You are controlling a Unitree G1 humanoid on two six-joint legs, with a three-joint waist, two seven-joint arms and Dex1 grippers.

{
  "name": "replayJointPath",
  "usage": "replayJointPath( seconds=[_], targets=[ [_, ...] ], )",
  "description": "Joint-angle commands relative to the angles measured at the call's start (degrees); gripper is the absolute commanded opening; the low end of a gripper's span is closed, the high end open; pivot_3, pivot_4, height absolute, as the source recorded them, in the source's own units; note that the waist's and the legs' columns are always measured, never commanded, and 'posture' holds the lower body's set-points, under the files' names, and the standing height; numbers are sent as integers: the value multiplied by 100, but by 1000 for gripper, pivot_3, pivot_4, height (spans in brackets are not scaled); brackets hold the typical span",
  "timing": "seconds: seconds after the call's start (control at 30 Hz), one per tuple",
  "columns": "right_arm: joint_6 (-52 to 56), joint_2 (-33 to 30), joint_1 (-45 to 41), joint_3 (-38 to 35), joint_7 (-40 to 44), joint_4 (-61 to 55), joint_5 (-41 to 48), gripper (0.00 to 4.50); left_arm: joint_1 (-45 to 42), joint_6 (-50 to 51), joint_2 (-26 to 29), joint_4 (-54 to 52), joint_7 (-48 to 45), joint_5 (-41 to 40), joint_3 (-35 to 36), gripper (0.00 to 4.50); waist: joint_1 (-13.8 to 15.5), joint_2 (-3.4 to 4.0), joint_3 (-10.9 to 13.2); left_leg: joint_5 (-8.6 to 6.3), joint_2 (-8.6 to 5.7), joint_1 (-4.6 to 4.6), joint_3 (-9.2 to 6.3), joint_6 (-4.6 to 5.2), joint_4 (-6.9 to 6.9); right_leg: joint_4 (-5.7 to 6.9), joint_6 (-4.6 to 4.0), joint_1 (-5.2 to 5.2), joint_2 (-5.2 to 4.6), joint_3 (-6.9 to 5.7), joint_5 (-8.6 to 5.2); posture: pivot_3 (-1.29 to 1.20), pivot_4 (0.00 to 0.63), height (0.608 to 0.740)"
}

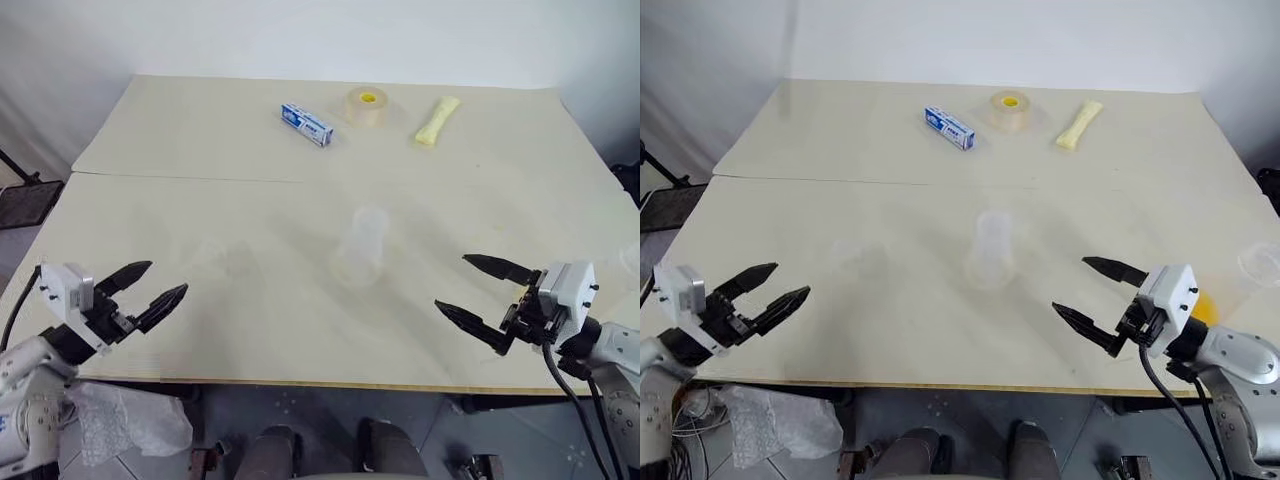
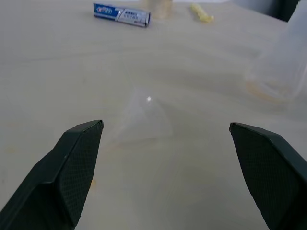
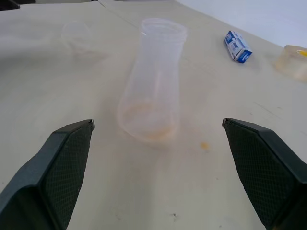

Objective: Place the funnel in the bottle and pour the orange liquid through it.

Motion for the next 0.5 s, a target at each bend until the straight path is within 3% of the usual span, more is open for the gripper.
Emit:
replayJointPath(
  seconds=[0.03,0.5],
  targets=[
    [15,-73,-132,-12,88,7,123,4500,329,-188,-145,-461,255,-162,146,4484,7,0,0,-1,2,0,1,-1,0,-4,-1,0,0,0,0,0,150,740],
    [12,-30,-74,-22,198,-79,128,4500,-282,-256,-930,-855,2721,1181,-1251,4484,12,2,-1,-2,1,1,7,1,-3,2,-2,-4,18,0,-1,0,150,740]
  ],
)
